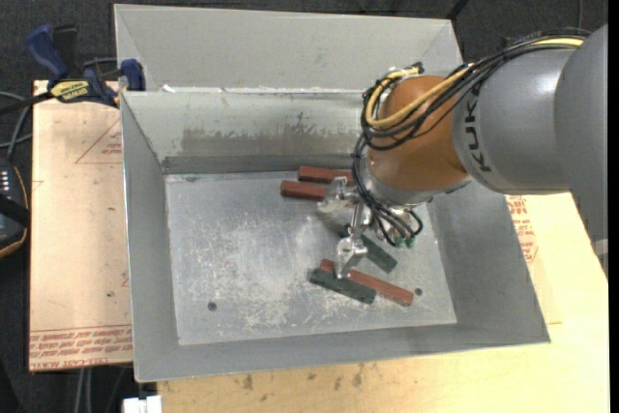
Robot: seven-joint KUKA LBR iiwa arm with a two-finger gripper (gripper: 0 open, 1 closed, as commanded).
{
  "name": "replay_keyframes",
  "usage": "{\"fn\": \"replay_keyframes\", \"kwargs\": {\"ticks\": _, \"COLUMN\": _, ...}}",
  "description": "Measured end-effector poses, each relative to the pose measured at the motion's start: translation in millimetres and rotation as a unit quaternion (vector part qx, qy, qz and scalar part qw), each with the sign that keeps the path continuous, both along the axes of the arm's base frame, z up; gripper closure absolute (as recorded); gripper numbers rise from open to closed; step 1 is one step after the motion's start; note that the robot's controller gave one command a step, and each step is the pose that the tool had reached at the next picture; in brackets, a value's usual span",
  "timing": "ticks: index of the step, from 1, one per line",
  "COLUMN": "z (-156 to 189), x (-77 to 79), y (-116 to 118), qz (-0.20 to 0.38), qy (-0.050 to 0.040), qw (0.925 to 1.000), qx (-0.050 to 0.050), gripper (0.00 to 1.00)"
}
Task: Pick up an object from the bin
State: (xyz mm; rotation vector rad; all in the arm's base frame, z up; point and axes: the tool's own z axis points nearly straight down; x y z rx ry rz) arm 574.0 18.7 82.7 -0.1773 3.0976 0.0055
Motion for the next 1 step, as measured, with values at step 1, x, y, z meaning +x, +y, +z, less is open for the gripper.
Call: {"fn": "replay_keyframes", "kwargs": {"ticks": 1, "z": 13.7, "x": -14.3, "y": -19.2, "qz": 0.084, "qy": 0.013, "qw": 0.9963, "qx": -0.002, "gripper": 0.0}}
